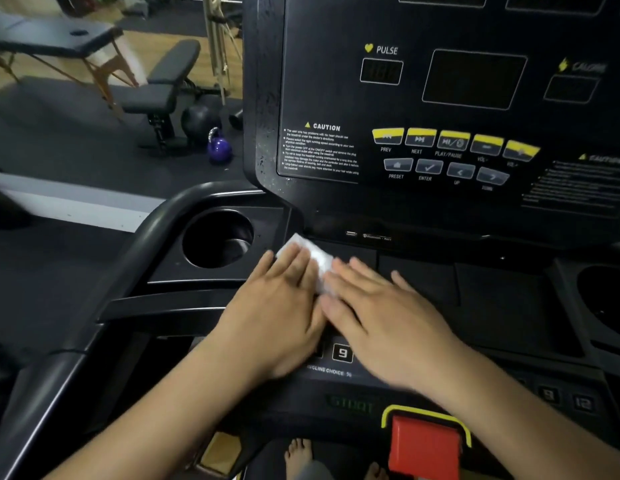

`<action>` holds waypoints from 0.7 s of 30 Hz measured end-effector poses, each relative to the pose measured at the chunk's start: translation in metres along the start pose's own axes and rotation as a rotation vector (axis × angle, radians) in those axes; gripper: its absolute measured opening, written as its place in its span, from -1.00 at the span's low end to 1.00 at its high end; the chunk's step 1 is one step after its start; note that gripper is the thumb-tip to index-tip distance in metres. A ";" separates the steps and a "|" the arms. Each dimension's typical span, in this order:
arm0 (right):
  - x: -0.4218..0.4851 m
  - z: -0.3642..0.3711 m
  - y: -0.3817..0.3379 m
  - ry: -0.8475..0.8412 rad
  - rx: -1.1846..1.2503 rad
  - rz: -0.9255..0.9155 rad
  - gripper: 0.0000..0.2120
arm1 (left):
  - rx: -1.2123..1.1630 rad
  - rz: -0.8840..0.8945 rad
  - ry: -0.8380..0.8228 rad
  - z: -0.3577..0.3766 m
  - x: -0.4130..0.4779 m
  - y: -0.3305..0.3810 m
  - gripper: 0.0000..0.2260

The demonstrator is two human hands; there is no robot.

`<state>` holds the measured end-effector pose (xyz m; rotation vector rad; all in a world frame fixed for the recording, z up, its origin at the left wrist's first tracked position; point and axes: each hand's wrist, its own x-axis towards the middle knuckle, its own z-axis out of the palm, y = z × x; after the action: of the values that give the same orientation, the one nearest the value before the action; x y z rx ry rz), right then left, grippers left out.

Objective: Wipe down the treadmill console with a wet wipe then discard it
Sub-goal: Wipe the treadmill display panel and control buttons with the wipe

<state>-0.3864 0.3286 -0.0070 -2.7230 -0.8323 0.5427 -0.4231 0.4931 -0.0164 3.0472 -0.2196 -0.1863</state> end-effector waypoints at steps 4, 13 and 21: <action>0.006 -0.004 0.000 -0.002 0.026 0.029 -0.36 | 0.025 0.009 0.003 -0.007 0.009 0.006 -0.16; 0.001 0.004 0.017 0.106 -0.039 0.053 -0.20 | 0.054 0.005 -0.005 0.004 0.012 0.028 -0.20; -0.012 0.004 0.014 0.066 0.033 0.004 -0.32 | 0.143 0.031 -0.084 -0.003 0.007 0.028 -0.18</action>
<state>-0.3909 0.3109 -0.0120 -2.6976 -0.7941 0.4608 -0.4193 0.4649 -0.0120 3.1783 -0.2975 -0.3099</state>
